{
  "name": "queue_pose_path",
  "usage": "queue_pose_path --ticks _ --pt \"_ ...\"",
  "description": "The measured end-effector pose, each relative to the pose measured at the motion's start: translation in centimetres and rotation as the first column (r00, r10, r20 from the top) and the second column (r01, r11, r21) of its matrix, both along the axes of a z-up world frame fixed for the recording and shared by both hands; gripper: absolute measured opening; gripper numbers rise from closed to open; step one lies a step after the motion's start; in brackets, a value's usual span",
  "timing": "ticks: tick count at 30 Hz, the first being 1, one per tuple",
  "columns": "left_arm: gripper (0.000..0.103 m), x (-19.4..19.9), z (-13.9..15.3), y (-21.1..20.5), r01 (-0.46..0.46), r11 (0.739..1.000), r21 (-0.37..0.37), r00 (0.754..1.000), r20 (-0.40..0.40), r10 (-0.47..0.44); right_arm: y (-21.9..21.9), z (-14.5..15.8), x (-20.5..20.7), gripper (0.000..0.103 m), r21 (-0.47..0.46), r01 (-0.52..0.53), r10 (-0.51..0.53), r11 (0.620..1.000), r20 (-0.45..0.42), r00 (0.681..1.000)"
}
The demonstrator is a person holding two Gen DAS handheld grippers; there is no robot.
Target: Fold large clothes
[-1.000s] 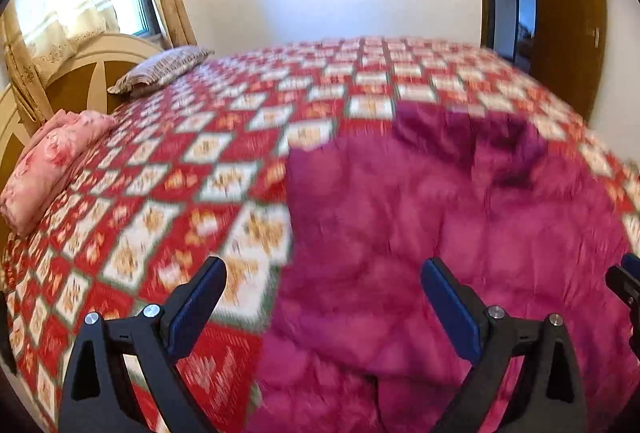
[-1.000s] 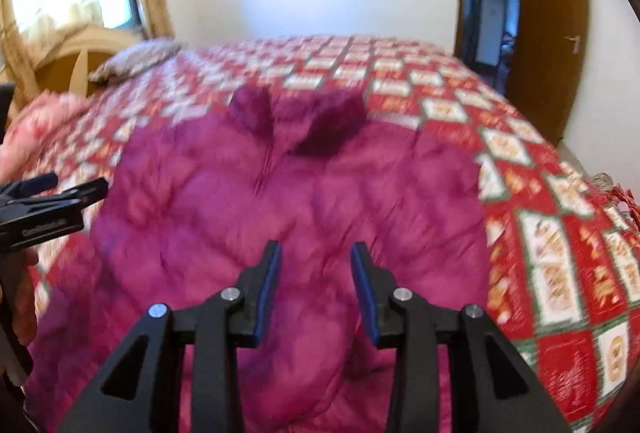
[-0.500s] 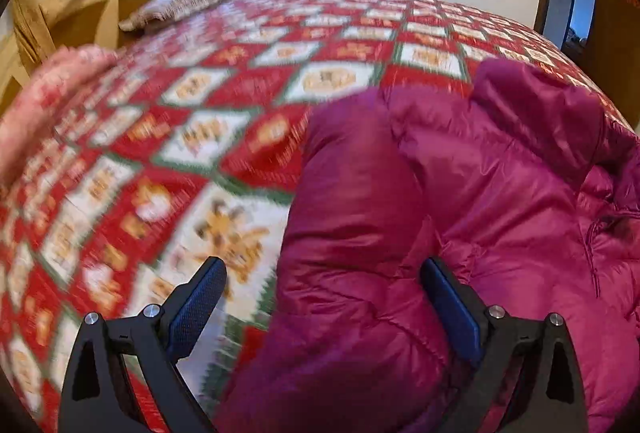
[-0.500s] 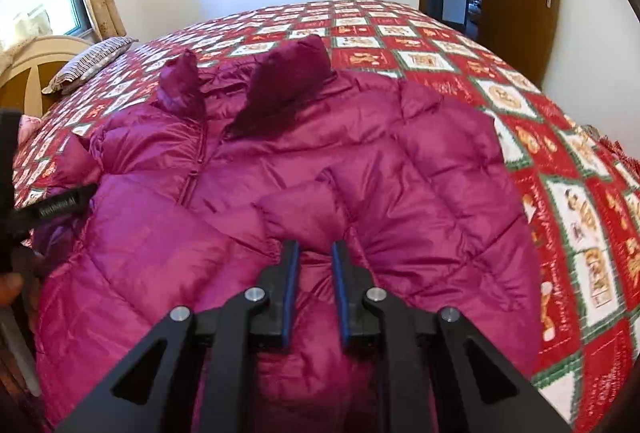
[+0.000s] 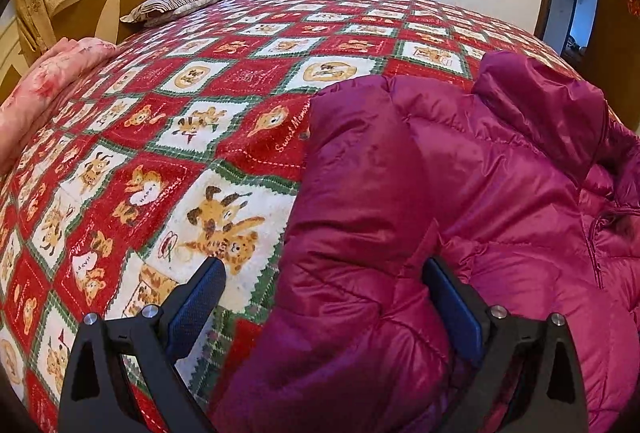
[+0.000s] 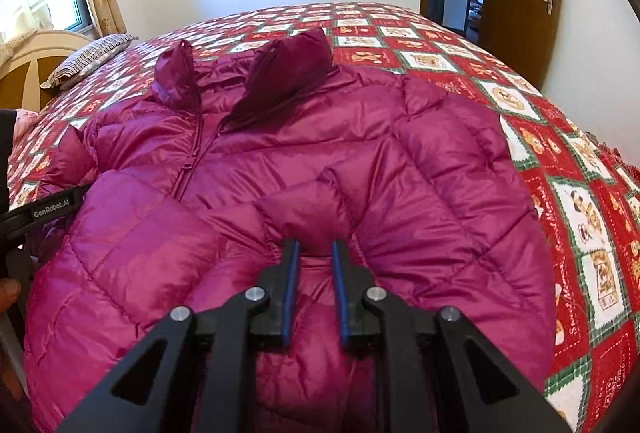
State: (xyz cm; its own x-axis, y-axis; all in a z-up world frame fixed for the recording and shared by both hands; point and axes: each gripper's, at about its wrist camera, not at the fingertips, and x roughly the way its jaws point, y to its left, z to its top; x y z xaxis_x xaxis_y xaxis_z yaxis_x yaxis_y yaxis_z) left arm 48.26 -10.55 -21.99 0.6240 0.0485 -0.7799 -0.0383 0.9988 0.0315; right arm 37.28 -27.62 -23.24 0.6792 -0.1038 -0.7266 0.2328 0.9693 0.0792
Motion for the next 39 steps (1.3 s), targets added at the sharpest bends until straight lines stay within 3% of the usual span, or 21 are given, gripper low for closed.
queue_pose_path --ticks 12,15,16,18,19,20,24,30,35,39 --pt "0.1 0.1 0.0 0.0 0.001 1.0 0.004 1.0 -0.005 -0.001 0.6 -0.1 0.0 0.019 -0.031 0.003 -0.003 1.0 -0.002 1.0" --pt "0.1 0.4 1.1 0.4 0.026 1.0 0.008 0.998 -0.065 -0.025 0.2 0.2 0.1 0.02 -0.009 -0.013 0.013 1.0 -0.013 1.0" --pt "0.1 0.2 2.6 0.8 0.015 1.0 0.018 0.998 -0.064 -0.014 -0.1 0.6 0.1 0.023 0.003 -0.03 0.03 1.0 -0.027 0.999" --pt "0.1 0.0 5.3 1.3 0.038 0.999 -0.021 0.999 -0.013 -0.038 -0.8 1.9 0.0 0.047 0.03 -0.059 0.06 0.998 -0.029 0.998" --pt "0.1 0.2 7.3 1.4 0.058 0.997 -0.046 0.998 0.019 -0.057 -1.1 2.7 -0.1 0.07 0.04 -0.072 0.073 0.997 -0.015 0.997" --pt "0.1 0.5 8.1 1.3 0.067 0.996 -0.056 0.997 0.027 -0.066 -1.7 3.9 0.1 0.08 0.037 -0.085 0.084 0.996 0.01 0.996" --pt "0.1 4.6 10.7 -0.7 0.101 0.99 -0.103 0.995 0.006 -0.101 -3.8 7.0 2.9 0.08 0.009 -0.083 0.083 0.997 0.033 0.996" --pt "0.1 11.8 10.0 -4.9 0.082 0.985 -0.154 0.992 -0.078 -0.095 -7.3 8.9 9.7 0.082 0.019 -0.029 0.029 0.999 0.019 0.999" --pt "0.1 15.8 8.4 -8.1 0.089 0.986 -0.143 0.985 -0.137 -0.109 -7.7 8.5 13.7 0.084 0.022 -0.053 0.054 0.998 -0.009 0.999" --pt "0.1 16.7 6.7 -11.0 0.194 0.98 -0.047 0.968 -0.151 -0.199 -7.7 7.6 16.7 0.084 -0.024 -0.067 0.066 0.997 -0.044 0.997"
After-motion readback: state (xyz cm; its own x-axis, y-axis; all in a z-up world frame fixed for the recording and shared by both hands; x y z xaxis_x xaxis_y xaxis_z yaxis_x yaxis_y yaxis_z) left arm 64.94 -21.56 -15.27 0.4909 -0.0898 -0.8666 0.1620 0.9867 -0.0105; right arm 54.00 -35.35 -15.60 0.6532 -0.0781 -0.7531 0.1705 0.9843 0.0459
